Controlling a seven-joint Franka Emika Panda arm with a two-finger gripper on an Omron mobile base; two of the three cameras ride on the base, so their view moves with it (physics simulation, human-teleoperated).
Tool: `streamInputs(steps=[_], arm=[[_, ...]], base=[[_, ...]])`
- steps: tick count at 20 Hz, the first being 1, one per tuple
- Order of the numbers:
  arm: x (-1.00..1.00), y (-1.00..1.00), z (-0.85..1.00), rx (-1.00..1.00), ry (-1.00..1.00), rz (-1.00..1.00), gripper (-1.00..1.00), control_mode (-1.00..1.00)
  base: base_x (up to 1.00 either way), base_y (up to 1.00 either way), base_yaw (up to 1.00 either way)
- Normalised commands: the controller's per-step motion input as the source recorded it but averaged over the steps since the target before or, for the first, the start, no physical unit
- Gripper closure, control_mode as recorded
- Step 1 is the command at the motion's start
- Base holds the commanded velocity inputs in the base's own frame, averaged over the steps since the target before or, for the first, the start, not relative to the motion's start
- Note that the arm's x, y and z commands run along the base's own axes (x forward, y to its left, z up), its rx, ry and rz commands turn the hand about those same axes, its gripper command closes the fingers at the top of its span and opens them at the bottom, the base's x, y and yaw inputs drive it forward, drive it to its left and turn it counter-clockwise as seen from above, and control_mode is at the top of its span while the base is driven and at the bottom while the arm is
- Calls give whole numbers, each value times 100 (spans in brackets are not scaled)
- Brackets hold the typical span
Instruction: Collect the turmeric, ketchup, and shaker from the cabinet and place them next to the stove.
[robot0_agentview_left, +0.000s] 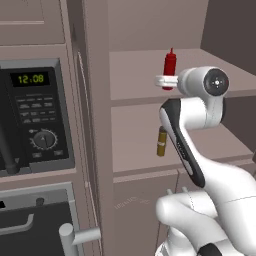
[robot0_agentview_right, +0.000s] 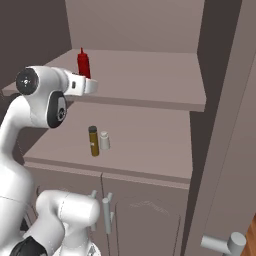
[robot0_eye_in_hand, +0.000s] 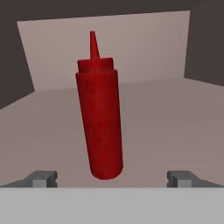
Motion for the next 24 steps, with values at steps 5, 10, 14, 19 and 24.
streamInputs(steps=[5, 10, 14, 19, 24], arm=[[23, -8, 1, 0, 0, 0, -100, -100], [29, 0, 13, 0, 0, 0, -100, -100], [14, 4, 19, 0, 0, 0, -100, -100], [20, 0, 5, 0, 0, 0, -100, -100], [30, 0, 0, 0, 0, 0, -100, -100]], base=[[0, 0, 0], [0, 0, 0], [0, 0, 0], [0, 0, 0], [0, 0, 0]])
